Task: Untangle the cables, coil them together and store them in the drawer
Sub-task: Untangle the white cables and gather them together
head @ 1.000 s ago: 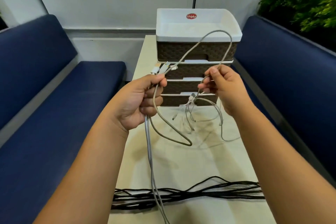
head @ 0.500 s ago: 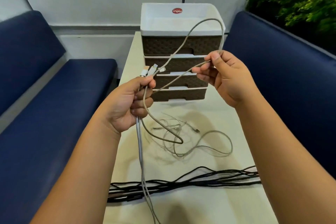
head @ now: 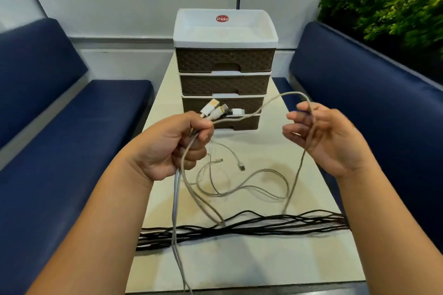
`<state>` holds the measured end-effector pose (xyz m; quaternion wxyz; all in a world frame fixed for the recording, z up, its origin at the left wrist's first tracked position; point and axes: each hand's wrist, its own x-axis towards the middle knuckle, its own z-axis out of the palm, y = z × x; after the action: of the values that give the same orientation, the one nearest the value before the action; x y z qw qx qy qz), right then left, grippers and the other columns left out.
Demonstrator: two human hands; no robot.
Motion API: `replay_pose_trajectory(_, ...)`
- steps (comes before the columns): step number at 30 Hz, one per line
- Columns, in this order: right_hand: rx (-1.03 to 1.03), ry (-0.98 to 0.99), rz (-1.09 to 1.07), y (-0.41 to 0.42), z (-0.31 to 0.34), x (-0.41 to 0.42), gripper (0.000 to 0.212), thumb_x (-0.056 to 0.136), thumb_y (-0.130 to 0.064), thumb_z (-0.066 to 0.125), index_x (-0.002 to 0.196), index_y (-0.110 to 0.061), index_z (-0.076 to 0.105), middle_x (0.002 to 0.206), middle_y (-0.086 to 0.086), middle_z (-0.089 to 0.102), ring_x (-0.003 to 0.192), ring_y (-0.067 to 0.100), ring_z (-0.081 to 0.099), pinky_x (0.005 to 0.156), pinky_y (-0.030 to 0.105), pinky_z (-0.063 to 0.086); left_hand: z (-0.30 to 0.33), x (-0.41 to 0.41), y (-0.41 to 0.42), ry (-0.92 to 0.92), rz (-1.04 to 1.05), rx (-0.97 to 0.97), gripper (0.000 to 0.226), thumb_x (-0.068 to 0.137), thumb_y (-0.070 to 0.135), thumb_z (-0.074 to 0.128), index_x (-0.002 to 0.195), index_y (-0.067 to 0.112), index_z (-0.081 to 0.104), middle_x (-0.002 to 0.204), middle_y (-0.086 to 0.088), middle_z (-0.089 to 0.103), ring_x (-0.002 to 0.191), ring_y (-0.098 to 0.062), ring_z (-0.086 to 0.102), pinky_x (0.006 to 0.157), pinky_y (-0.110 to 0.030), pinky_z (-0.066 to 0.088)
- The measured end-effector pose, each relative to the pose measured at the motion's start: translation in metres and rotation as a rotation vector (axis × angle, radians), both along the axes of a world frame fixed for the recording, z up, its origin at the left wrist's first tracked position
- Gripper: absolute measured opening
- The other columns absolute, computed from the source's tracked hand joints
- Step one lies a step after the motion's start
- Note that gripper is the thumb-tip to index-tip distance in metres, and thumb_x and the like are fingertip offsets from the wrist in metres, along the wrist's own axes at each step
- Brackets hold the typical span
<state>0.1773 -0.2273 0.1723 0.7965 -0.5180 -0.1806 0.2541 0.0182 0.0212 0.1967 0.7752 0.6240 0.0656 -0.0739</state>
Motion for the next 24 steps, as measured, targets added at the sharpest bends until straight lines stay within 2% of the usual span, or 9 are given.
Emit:
replay_pose_trajectory(3,0.018,0.023,0.004,-0.033,0.014,-0.005,0.041,0.097,-0.036,0.036,0.122,-0.011,0.056,0.076,0.007,0.062,0.057,0.019,0.053,0.064,0.033,0.049,0.004,-0.006,-0.018,-0.049,-0.100,-0.027,0.027,0.077,0.030,0.059,0.054,0.017,0.051,0.048,0.006,0.030,0.045,-0.011,0.016,0.042,-0.023,0.011)
replay_pose_trajectory(7,-0.320,-0.250,0.221,-0.072,0.028,-0.019,0.058,0.092,-0.056,0.047,0.128,-0.011,0.059,0.070,0.012,0.060,0.055,0.024,0.054,0.062,0.037,0.048,0.003,-0.016,-0.044,-0.072,-0.143,-0.078,0.026,0.074,0.029,0.067,0.055,0.018,0.052,0.047,0.008,0.032,0.043,-0.008,0.018,0.038,-0.018,0.015)
replay_pose_trajectory(9,-0.461,-0.351,0.370,-0.085,0.033,-0.033,0.060,0.084,-0.059,0.062,0.126,-0.017,0.061,0.078,0.016,0.064,0.061,0.030,0.060,0.063,0.035,0.052,0.004,-0.022,-0.058,-0.099,-0.184,-0.117,0.031,0.071,0.034,0.074,0.056,0.019,0.052,0.047,0.009,0.035,0.041,-0.006,0.024,0.037,-0.016,0.018)
replay_pose_trajectory(12,-0.648,-0.452,0.506,-0.092,0.038,-0.058,0.045,0.088,-0.052,0.062,0.126,-0.029,0.060,0.090,0.013,0.070,0.072,0.032,0.067,0.069,0.031,0.055,0.005,-0.032,-0.079,-0.128,-0.232,-0.168,0.031,0.073,0.034,0.074,0.056,0.019,0.054,0.046,0.009,0.036,0.041,-0.006,0.024,0.037,-0.017,0.016)
replay_pose_trajectory(15,-0.858,-0.564,0.558,-0.095,0.037,-0.079,0.059,0.078,-0.056,0.064,0.132,-0.044,0.046,0.112,-0.001,0.066,0.093,0.019,0.070,0.086,0.036,0.057,0.006,-0.044,-0.100,-0.160,-0.261,-0.214,0.028,0.075,0.032,0.072,0.056,0.019,0.055,0.049,0.006,0.026,0.042,-0.008,0.019,0.038,-0.018,0.014)
replay_pose_trajectory(17,-1.024,-0.772,0.490,-0.094,0.035,-0.091,0.070,0.070,-0.068,0.061,0.135,-0.052,0.039,0.133,-0.015,0.052,0.117,0.006,0.056,0.100,0.032,0.049,0.006,-0.050,-0.113,-0.171,-0.265,-0.194,0.029,0.074,0.033,0.073,0.056,0.019,0.055,0.050,0.004,0.023,0.042,-0.008,0.018,0.038,-0.019,0.013)
replay_pose_trajectory(20,-0.876,-0.829,0.358,-0.088,0.029,-0.113,0.063,0.076,-0.064,0.059,0.134,-0.042,0.048,0.136,-0.020,0.050,0.125,-0.001,0.047,0.108,0.033,0.042,0.002,-0.055,-0.133,-0.155,-0.220,-0.143,0.027,0.075,0.029,0.070,0.056,0.018,0.054,0.050,0.004,0.021,0.040,-0.006,0.021,0.038,-0.018,0.012)
replay_pose_trajectory(22,-0.613,-0.689,0.355,-0.083,0.021,-0.126,0.039,0.089,-0.045,0.058,0.123,-0.026,0.061,0.118,-0.009,0.067,0.112,0.006,0.060,0.101,0.032,0.047,-0.002,-0.056,-0.145,-0.116,-0.145,-0.106,0.026,0.081,0.027,0.059,0.057,0.017,0.054,0.050,0.004,0.020,0.039,-0.005,0.022,0.038,-0.019,0.011)
replay_pose_trajectory(24,-0.473,-0.606,0.315,-0.082,0.012,-0.135,0.027,0.099,-0.031,0.049,0.103,-0.011,0.067,0.084,0.006,0.070,0.092,0.021,0.068,0.090,0.032,0.048,-0.007,-0.056,-0.154,-0.071,-0.032,-0.031,0.029,0.088,0.029,0.053,0.061,0.017,0.056,0.052,0.004,0.022,0.042,-0.007,0.020,0.042,-0.022,0.009)
